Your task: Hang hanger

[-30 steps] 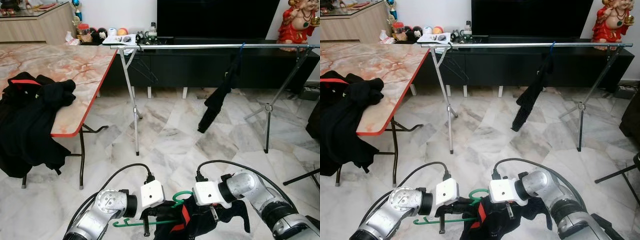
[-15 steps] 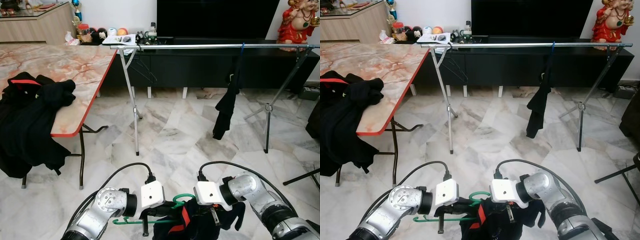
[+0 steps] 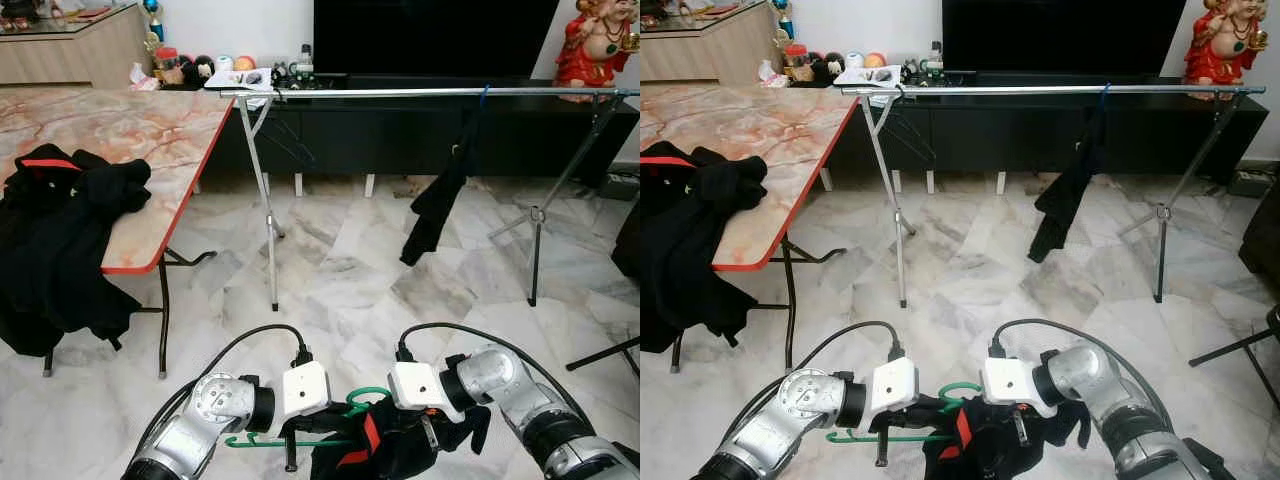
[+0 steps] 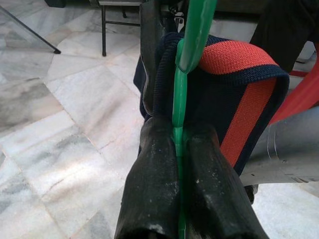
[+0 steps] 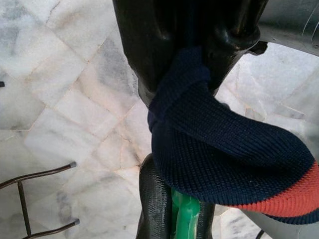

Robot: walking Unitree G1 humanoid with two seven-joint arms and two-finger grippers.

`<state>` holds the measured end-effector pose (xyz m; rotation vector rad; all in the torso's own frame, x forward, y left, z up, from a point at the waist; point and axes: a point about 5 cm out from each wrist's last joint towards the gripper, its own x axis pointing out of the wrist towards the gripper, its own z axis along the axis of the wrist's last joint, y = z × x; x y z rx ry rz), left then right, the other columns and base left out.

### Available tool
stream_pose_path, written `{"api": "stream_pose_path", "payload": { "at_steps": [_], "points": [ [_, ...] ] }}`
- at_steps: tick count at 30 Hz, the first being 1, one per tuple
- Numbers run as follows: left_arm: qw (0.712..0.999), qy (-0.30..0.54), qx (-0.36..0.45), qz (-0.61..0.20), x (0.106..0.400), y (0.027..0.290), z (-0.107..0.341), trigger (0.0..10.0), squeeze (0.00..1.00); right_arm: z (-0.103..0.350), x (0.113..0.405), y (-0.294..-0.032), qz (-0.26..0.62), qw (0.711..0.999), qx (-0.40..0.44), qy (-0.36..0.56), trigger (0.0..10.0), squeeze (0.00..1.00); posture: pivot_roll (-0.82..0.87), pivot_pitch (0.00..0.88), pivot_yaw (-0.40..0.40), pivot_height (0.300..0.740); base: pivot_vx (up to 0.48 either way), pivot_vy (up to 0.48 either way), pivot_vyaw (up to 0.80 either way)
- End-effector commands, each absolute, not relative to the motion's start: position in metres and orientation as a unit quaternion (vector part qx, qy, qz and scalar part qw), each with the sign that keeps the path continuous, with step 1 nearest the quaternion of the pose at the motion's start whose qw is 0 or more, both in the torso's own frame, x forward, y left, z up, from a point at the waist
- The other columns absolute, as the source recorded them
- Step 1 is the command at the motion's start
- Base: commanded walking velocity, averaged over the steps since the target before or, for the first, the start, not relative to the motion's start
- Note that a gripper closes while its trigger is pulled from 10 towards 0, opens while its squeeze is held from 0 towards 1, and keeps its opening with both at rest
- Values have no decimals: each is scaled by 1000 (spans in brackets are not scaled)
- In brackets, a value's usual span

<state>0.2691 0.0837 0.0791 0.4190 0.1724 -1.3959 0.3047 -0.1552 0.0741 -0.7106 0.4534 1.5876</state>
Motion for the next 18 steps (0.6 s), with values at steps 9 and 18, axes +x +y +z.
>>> {"api": "stream_pose_path", "payload": {
  "at_steps": [9, 18],
  "points": [
    [745, 70, 203, -631, 279, 85, 90, 10000, 1000, 64, 296, -152, 711, 590, -312, 220, 0, 0, 137, 61, -21, 740, 0, 0, 0],
    [743, 82, 206, -632, 279, 93, 89, 10000, 1000, 56, 292, -160, 698, 593, -319, 243, 0, 0, 135, 52, -19, 740, 0, 0, 0]
  ]
}}
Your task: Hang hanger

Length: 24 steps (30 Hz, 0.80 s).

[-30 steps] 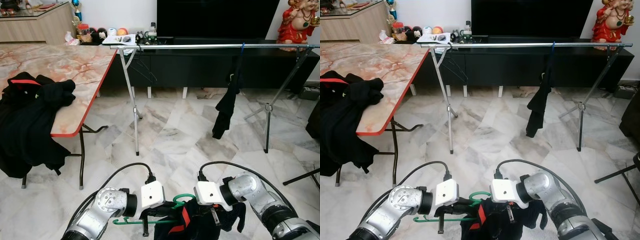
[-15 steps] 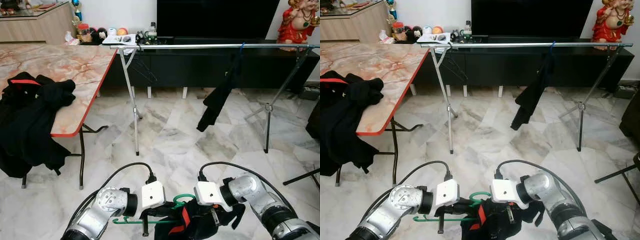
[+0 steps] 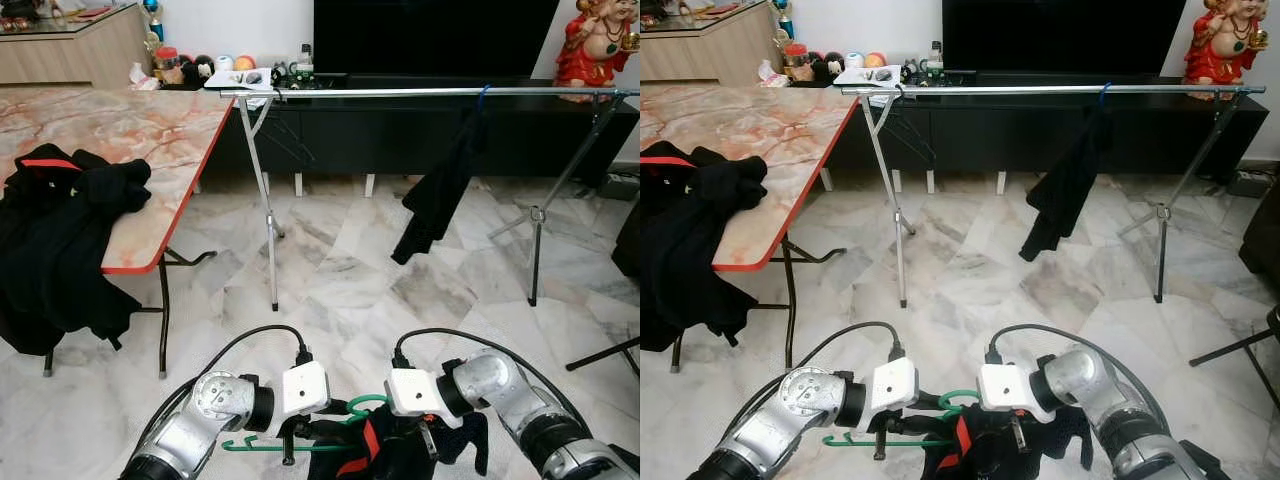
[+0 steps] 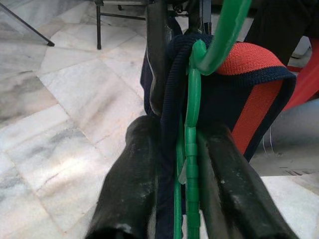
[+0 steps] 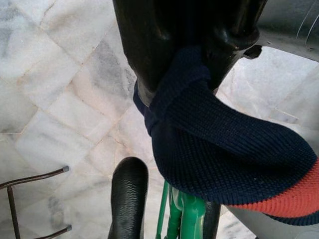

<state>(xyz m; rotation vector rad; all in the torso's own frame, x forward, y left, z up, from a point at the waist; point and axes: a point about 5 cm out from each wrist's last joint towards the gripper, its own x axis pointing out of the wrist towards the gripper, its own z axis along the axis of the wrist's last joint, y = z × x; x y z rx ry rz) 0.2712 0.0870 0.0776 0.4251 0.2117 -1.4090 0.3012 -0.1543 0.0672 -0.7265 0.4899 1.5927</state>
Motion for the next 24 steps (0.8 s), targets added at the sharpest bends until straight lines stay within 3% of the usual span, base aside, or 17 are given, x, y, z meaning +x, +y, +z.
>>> {"api": "stream_pose_path", "payload": {
  "at_steps": [1, 8, 12, 18, 19, 22, 24],
  "points": [
    [739, 87, 206, -635, 279, 95, 89, 10000, 1000, 55, 292, -161, 696, 594, -319, 246, 0, 0, 135, 52, -19, 740, 0, 0, 0],
    [693, 138, 220, -673, 268, 108, 85, 10000, 1000, 46, 287, -170, 679, 595, -333, 271, 0, 0, 136, 43, -18, 740, 0, 0, 0],
    [691, 150, 230, -669, 268, 114, 85, 10000, 1000, 45, 290, -170, 664, 617, -328, 265, 0, 0, 136, 43, -18, 740, 0, 0, 0],
    [764, 112, 240, -588, 286, 129, 92, 10000, 1000, 50, 305, -173, 576, 713, -321, 238, 0, 0, 135, 51, -23, 740, 0, 0, 0],
    [783, 99, 233, -568, 289, 131, 95, 10000, 1000, 52, 311, -176, 537, 748, -311, 235, 0, 0, 134, 52, -24, 740, 0, 0, 0],
    [831, 65, 219, -508, 297, 136, 100, 10000, 1000, 56, 321, -184, 460, 808, -293, 224, 0, 0, 134, 57, -23, 740, 0, 0, 0],
    [858, 58, 203, -468, 301, 140, 101, 10000, 1000, 55, 322, -186, 439, 824, -282, 222, 0, 0, 134, 57, -23, 740, 0, 0, 0]
  ]
}}
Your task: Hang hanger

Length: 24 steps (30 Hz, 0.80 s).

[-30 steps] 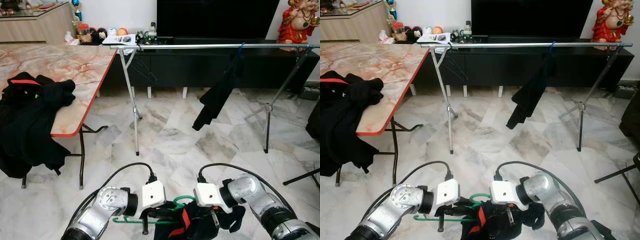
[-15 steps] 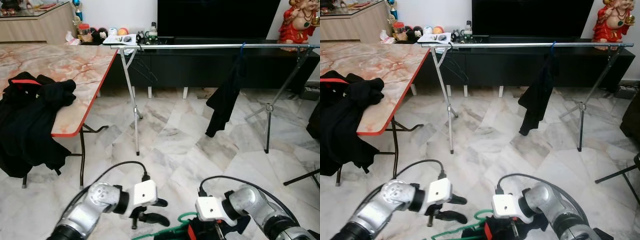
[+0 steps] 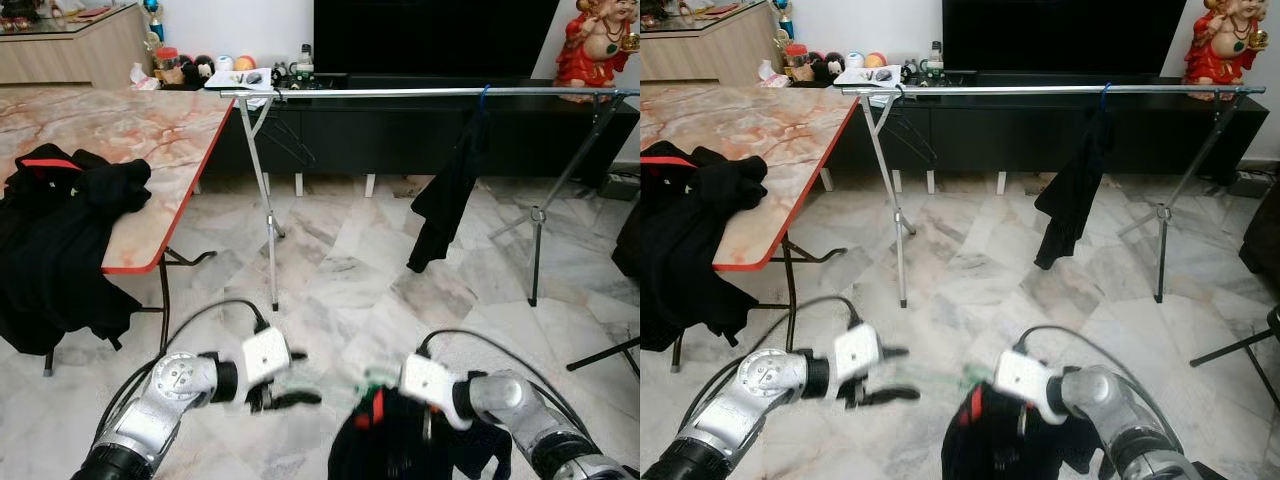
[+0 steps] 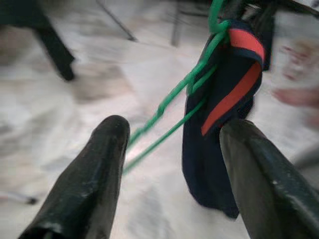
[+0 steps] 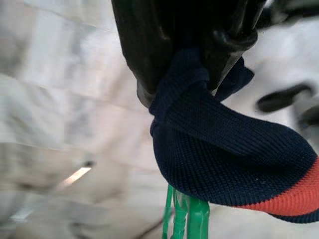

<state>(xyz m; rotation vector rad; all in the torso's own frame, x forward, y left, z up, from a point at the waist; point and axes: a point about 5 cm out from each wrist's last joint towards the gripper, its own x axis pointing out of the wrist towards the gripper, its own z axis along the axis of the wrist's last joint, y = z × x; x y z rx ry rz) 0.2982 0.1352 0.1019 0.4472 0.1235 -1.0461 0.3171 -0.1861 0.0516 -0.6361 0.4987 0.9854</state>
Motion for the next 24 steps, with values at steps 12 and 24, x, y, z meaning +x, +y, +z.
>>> {"api": "stream_pose_path", "payload": {
  "at_steps": [12, 24],
  "points": [
    [939, 64, 132, -310, 294, 144, 63, 10000, 0, 78, 349, -176, 332, 889, -250, 190, 0, 0, 127, 67, -24, 740, 0, 0, 0],
    [945, 104, 157, -267, 296, 133, 33, 10000, 0, 124, 369, -122, 408, 879, -225, 98, 0, 0, 121, 66, -29, 740, 0, 0, 0]
  ]
}}
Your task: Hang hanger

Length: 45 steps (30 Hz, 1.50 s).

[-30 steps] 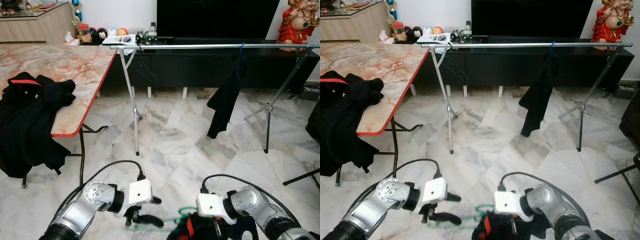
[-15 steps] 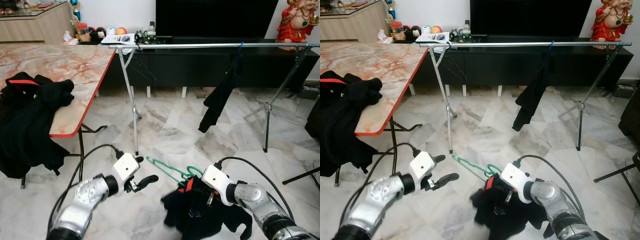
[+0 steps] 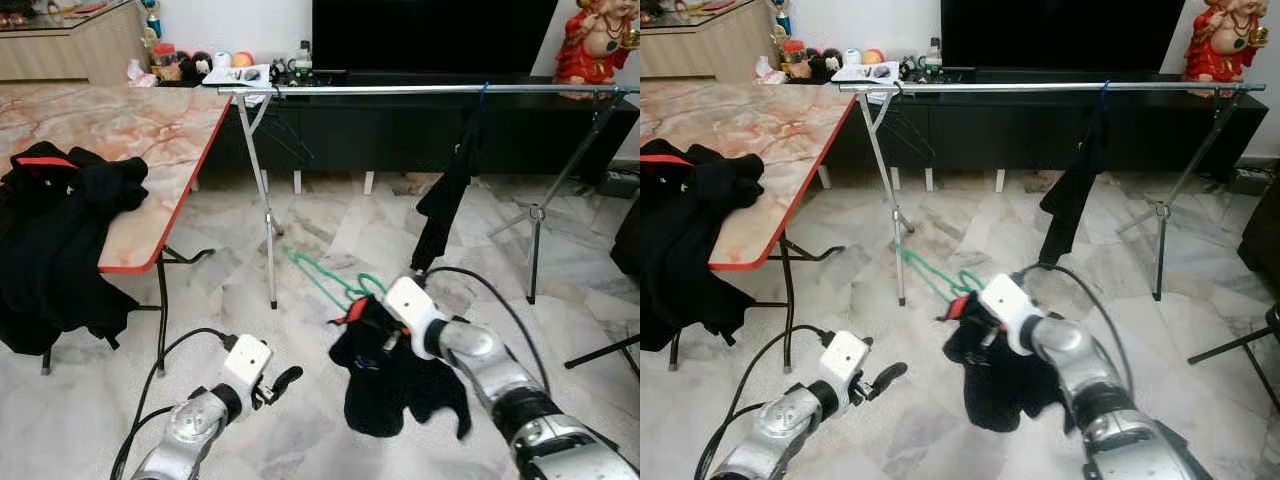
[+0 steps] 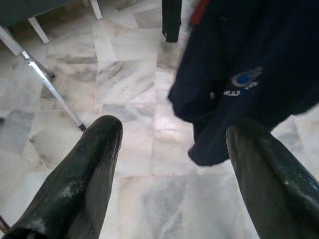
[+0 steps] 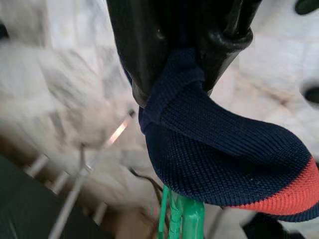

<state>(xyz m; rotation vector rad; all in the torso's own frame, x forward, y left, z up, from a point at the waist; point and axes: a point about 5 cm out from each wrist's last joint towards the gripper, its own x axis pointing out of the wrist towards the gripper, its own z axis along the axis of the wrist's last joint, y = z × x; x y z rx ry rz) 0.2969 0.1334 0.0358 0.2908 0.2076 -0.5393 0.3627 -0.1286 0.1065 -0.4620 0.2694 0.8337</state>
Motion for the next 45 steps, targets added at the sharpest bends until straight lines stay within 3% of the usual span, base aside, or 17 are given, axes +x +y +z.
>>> {"api": "stream_pose_path", "payload": {
  "at_steps": [1, 10, 21, 29, 45],
  "points": [
    [947, 104, 160, -260, 298, 130, 32, 10000, 0, 129, 369, -116, 423, 873, -224, 91, 0, 0, 119, 66, -29, 740, 0, 0, 0],
    [939, 97, 224, -244, 300, 129, 26, 10000, 0, 149, 369, -93, 463, 863, -189, 67, 0, 0, 106, 64, -39, 740, 0, 0, 0],
    [895, 32, 365, -255, 303, 123, 31, 10000, 0, 176, 360, -57, 510, 846, -155, 34, 0, 0, 106, 66, -41, 740, 0, 0, 0],
    [881, 10, 421, -215, 308, 129, 34, 10000, 0, 179, 354, -58, 512, 843, -162, 39, 0, 0, 100, 65, -45, 740, 0, 0, 0],
    [881, 12, 426, -206, 303, 135, 28, 10000, 0, 180, 353, -61, 502, 849, -161, 46, 0, 0, 106, 54, -49, 740, 0, 0, 0]
  ]
}}
